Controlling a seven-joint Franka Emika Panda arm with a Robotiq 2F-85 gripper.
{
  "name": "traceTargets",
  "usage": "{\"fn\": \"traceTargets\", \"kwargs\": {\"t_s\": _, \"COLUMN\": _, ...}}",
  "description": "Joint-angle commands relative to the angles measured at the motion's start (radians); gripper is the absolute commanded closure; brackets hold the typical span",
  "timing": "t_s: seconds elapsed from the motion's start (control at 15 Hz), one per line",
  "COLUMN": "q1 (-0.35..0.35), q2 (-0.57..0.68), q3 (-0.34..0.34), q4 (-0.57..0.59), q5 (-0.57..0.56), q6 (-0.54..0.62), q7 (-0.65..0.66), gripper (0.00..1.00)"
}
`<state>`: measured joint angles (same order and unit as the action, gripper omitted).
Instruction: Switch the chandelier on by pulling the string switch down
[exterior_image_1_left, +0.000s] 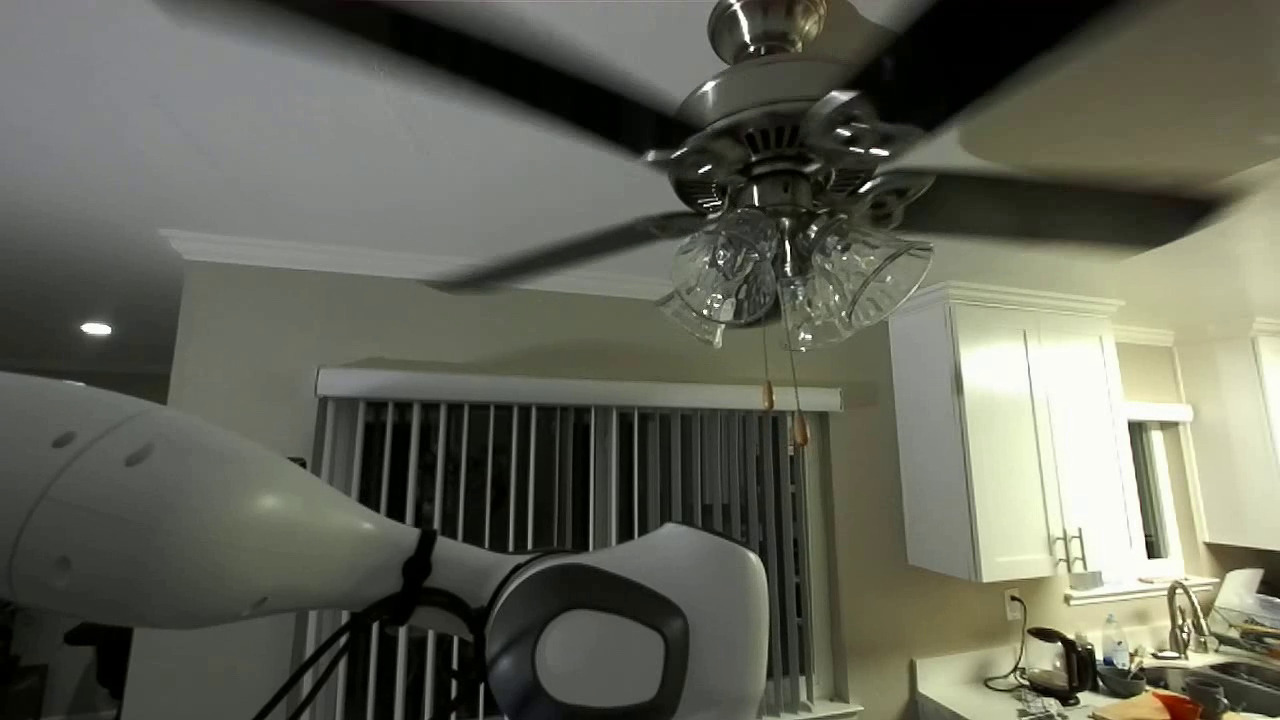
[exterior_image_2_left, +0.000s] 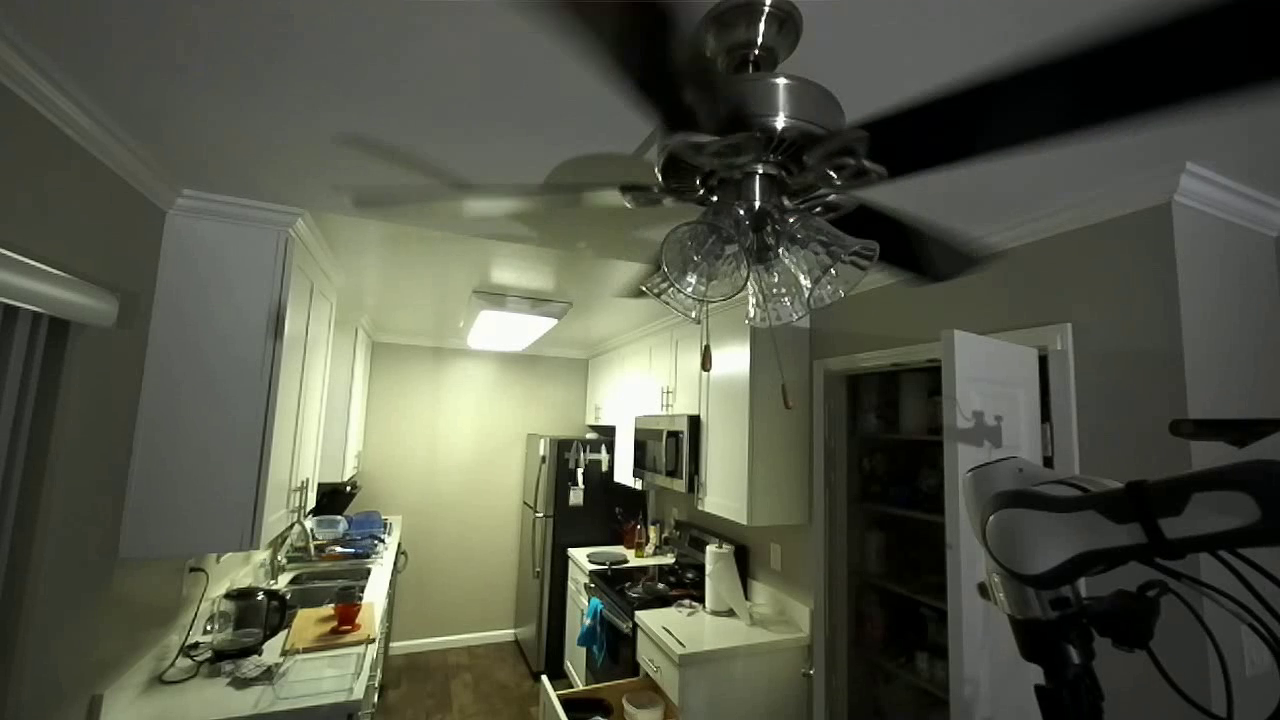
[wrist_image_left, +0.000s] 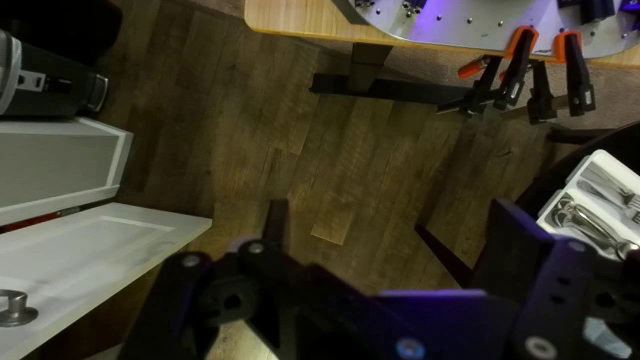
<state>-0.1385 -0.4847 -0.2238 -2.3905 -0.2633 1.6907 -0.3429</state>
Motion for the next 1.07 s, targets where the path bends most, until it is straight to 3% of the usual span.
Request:
{"fn": "traceTargets", "kwargs": {"t_s": 0.0, "q1": 0.045, "q2": 0.008, "q3": 0.022, "q4": 0.007, "q5": 0.028, "q6": 0.075, "q7": -0.017, "gripper": 0.0}}
{"fn": "traceTargets", "kwargs": {"t_s": 0.53, "q1": 0.175, "q2": 0.003, "q3": 0.108, "q4": -0.002, "q5": 0.098, "q6": 0.269, "q7": -0.027, "gripper": 0.0}}
{"fn": "traceTargets", "kwargs": {"t_s": 1.0, "q1": 0.21, "q2": 0.037, "q3": 0.193, "q4": 0.03, "q5": 0.004, "q6": 0.53, "q7": -0.022, "gripper": 0.0}}
